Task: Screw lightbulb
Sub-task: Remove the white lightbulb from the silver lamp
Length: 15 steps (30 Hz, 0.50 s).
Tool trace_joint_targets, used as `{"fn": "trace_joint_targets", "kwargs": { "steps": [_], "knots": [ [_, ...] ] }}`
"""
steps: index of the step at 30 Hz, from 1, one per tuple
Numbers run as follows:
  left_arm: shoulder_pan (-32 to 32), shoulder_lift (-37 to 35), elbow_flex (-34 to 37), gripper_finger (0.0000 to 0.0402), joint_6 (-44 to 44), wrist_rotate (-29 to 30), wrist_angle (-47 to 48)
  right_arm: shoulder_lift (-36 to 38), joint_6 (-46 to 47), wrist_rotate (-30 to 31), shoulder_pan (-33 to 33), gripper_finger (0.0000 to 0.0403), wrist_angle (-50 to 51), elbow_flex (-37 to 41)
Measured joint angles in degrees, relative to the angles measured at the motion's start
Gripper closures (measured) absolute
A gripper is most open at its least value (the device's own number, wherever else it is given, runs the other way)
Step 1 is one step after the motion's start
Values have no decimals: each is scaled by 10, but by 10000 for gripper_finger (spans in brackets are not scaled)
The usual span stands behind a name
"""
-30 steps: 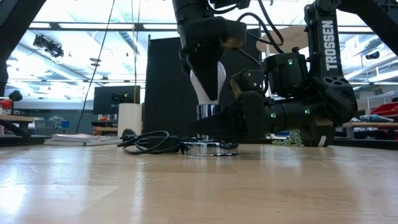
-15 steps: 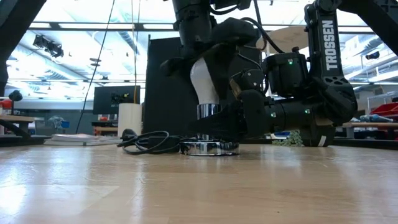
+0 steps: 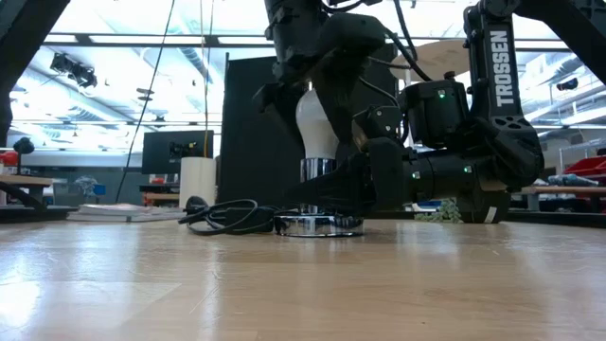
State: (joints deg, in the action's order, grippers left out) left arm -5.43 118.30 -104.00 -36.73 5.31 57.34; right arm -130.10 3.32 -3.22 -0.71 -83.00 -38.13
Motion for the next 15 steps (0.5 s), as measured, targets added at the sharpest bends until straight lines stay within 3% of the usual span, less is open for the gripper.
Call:
{"fn": "trace_joint_targets", "kwargs": {
  "steps": [6, 15],
  "knots": [
    [5, 0, -20, 20, 138, 11, 45, 0, 2, 0, 0, 221, 0, 0],
    [7, 0, -23, 15, 452, 48, 62, 0, 1, -3, 0, 221, 1, 0]
  ]
}}
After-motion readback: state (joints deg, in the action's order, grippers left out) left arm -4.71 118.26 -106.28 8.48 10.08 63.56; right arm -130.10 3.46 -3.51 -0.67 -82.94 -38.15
